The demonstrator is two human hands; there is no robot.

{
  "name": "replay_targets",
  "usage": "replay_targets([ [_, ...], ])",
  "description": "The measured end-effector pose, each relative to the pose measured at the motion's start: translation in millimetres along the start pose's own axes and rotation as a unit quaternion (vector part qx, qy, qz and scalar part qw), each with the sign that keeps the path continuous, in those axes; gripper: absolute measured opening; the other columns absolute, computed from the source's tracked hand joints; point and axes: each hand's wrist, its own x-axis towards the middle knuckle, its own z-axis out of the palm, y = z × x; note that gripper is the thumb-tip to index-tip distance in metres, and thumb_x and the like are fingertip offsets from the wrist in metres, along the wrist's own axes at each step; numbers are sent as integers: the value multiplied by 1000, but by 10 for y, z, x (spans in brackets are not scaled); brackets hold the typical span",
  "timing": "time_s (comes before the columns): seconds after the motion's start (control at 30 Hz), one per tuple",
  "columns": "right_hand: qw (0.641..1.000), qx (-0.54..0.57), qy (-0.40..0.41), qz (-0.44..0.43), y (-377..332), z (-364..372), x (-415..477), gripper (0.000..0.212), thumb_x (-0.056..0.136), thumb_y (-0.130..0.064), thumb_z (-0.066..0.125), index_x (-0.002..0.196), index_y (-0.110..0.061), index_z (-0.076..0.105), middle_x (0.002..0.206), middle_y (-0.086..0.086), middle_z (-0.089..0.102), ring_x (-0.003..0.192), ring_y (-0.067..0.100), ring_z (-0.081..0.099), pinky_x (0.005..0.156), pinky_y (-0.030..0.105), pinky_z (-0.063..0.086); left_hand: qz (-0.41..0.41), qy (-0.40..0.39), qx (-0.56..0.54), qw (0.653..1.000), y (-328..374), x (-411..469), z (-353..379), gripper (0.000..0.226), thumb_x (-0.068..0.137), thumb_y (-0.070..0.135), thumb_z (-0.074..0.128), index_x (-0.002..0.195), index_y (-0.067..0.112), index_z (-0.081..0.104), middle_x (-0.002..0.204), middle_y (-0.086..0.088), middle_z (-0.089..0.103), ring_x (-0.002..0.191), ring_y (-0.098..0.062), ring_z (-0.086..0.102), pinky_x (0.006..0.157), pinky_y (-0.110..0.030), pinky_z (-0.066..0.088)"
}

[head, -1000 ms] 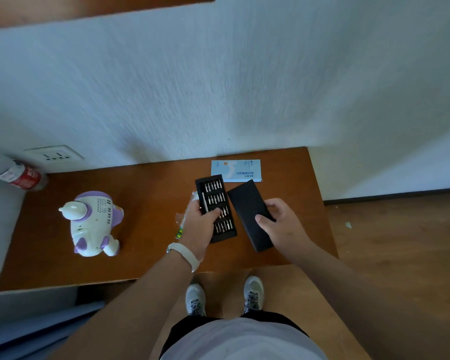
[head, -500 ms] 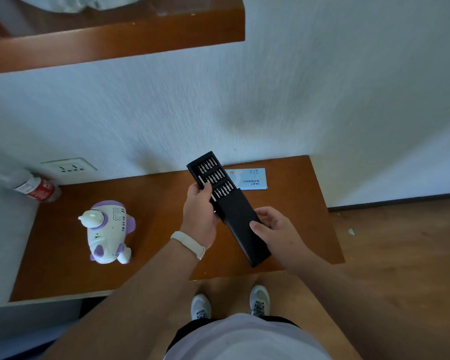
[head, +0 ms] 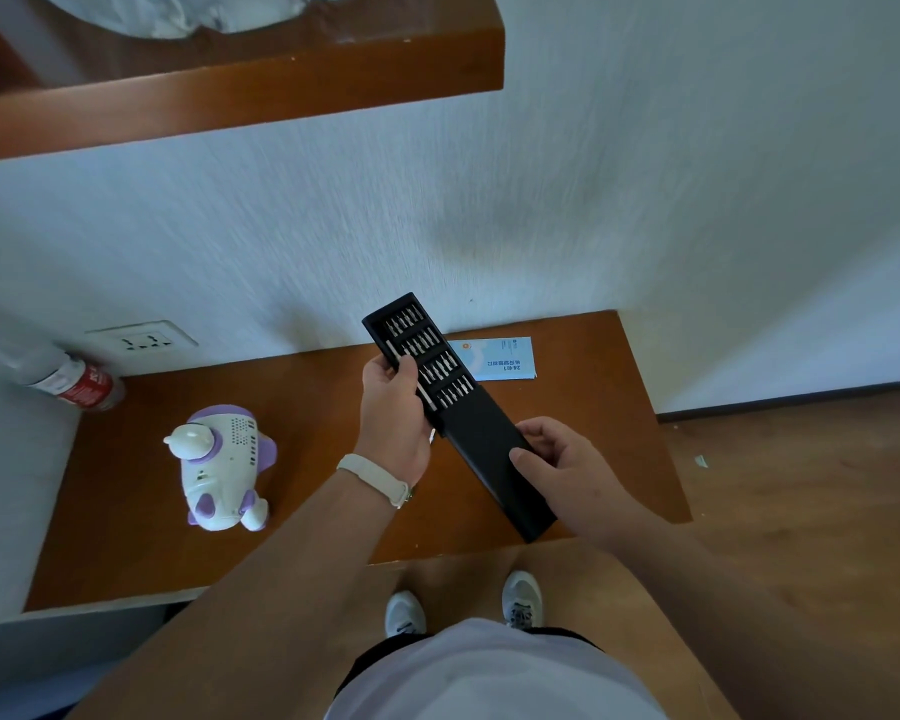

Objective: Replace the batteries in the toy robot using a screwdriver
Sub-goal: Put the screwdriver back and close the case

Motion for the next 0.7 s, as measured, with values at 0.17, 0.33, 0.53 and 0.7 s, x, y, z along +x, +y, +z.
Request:
replay_targets([
  [0.17, 1000, -25, 9, -9, -70, 51, -17, 11, 99, -33, 54, 109, -30, 56, 94, -15, 68, 84, -1, 65, 71, 24, 58, 7, 8, -6, 1000, 20, -12, 7, 17, 106, 19, 44, 122, 21, 50, 120, -7, 66, 109, -25, 68, 94, -49, 56],
  [0.33, 999, -16, 26, -10, -98, 90, 3, 11, 99, -34, 53, 105, -27, 59, 91, -11, 69, 80, 1, 65, 63, 17, 51, 4, 15, -18, 1000, 27, -31, -4, 16, 106, 19, 44, 121, 21, 51, 120, -7, 67, 109, -25, 68, 94, -49, 56],
  [0.53, 998, 15, 59, -12, -69, 149, -10, 11, 97, -30, 56, 97, -21, 64, 85, 0, 70, 80, 18, 67, 72, 40, 56, 8, 42, -6, 999, 16, -41, -5, 14, 107, 20, 44, 117, 22, 52, 113, -4, 68, 103, -22, 69, 88, -43, 59],
  [0.7, 998, 31, 57, -10, -74, 179, -19, 11, 97, -28, 57, 94, -19, 63, 84, 5, 70, 81, 25, 66, 73, 44, 56, 31, 71, 27, 997, -1, -50, 15, 12, 107, 22, 42, 104, 29, 51, 112, -2, 66, 104, -19, 66, 84, -39, 58],
])
